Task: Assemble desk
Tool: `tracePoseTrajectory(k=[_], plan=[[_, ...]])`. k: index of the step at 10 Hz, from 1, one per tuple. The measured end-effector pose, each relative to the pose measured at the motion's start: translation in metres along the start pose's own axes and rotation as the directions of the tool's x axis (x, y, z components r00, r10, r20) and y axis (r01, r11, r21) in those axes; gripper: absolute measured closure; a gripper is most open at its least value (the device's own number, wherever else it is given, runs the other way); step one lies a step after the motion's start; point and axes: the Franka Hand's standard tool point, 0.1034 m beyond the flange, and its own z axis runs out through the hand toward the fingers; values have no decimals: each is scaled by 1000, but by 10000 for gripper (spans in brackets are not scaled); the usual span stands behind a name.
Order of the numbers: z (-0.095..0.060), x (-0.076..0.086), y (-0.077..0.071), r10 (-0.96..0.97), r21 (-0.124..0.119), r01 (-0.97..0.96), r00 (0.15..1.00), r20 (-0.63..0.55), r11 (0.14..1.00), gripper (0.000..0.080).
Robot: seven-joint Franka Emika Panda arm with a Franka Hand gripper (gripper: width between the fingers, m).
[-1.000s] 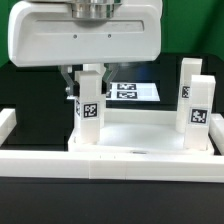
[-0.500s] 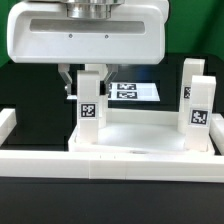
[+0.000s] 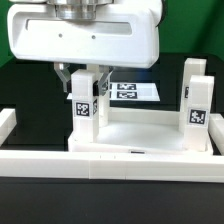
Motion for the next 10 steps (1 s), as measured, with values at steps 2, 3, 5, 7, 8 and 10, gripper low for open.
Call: tracePoseTrajectory(k=[2, 3, 5, 7, 8, 10], plan=[[0, -6, 0, 143, -2, -143, 989, 26, 990, 495], [0, -7, 0, 167, -4, -167, 985, 32, 986, 491], [0, -8, 0, 204, -8, -204, 978, 35, 979, 479], [0, -8, 0, 202, -8, -202, 979, 35, 979, 242], [-6, -8, -5, 202, -2, -202, 979, 34, 979, 242], [-26, -11, -21, 204, 17, -205, 978, 41, 979, 168]])
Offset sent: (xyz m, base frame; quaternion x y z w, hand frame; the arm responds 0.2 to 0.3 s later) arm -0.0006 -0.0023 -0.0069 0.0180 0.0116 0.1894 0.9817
